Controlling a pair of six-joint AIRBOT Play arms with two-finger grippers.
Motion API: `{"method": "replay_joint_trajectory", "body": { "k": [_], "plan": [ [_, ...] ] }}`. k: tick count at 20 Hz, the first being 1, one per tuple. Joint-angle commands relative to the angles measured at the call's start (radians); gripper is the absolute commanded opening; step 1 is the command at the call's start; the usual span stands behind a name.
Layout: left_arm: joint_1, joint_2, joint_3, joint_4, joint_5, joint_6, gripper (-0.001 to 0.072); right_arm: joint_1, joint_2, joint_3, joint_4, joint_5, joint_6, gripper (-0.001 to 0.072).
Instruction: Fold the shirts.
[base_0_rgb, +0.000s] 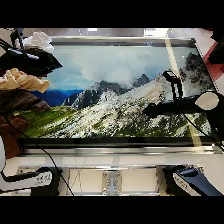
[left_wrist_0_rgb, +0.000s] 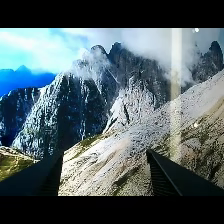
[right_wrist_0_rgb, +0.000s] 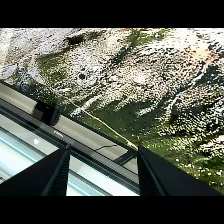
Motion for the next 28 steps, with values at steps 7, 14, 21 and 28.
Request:
{"method": "replay_joint_trajectory", "body": {
  "k": [7, 14, 21, 28],
  "plan": [
    [0.000, 0.000, 0.000, 0.000, 0.000, 0.000, 0.0595, 0.001, -0.001, 0.000, 0.000, 0.000, 0.000, 0.0477],
    [0.000, 0.000, 0.000, 0.000, 0.000, 0.000, 0.0596, 0.001, -0.001, 0.000, 0.000, 0.000, 0.000, 0.0477],
    [0.000, 0.000, 0.000, 0.000, 0.000, 0.000, 0.0595, 0.001, -0.001, 0.000, 0.000, 0.000, 0.000, 0.0477],
    [0.000, 0.000, 0.000, 0.000, 0.000, 0.000, 0.0596, 0.001, -0.001, 0.000, -0.098, -0.058, -0.139, 0.0478]
  ]
}}
